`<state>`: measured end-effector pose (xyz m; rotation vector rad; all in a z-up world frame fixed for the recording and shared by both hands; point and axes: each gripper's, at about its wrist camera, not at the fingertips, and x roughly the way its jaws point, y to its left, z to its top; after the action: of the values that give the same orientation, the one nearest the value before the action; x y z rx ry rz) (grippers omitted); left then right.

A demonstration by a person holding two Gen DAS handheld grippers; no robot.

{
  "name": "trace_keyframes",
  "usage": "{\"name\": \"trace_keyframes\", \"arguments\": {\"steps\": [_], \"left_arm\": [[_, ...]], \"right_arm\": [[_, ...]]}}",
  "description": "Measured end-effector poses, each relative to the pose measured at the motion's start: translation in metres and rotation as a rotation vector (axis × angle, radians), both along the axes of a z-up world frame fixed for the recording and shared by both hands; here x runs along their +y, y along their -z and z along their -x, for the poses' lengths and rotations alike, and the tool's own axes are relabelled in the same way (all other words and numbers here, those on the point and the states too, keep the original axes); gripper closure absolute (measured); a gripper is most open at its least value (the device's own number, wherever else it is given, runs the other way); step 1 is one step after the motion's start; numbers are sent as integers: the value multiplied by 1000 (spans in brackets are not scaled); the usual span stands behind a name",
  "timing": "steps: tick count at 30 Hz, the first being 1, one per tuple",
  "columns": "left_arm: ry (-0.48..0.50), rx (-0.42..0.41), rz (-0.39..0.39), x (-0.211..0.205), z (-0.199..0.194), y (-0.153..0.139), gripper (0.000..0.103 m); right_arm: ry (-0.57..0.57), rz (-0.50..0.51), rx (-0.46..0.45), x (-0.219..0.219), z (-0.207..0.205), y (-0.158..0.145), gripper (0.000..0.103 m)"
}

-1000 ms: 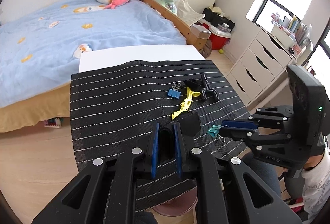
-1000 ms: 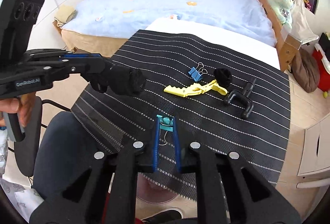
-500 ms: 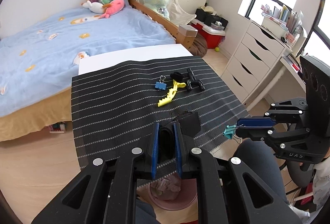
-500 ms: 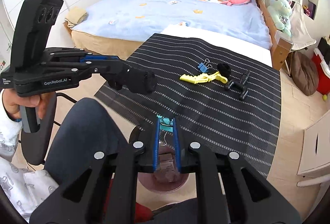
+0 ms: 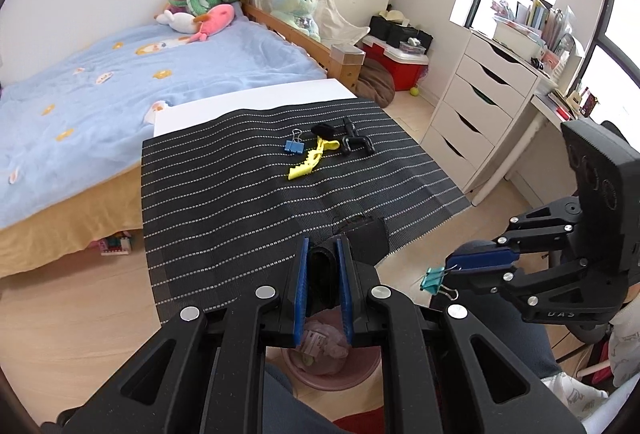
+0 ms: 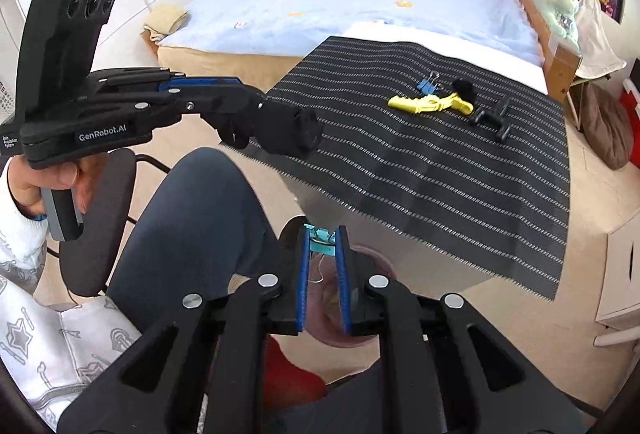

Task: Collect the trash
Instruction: 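Release the teal clip over the bin with the right tool while left holds black item, then lower the black fabric item over the bin and open the left tool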

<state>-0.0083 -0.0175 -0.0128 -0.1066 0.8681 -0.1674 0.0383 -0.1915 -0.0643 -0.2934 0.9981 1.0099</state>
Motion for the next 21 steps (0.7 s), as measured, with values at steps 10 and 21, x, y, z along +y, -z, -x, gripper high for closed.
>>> {"name": "trace_keyframes", "arguments": {"steps": [10, 21], "left_arm": [[-1, 1, -3, -1, 1, 0, 89], [16, 17, -8, -7, 1, 2, 89]], "right_arm": [[21, -24, 15, 0, -2, 3, 31], [116, -28, 1, -15, -12, -1, 12]]}}
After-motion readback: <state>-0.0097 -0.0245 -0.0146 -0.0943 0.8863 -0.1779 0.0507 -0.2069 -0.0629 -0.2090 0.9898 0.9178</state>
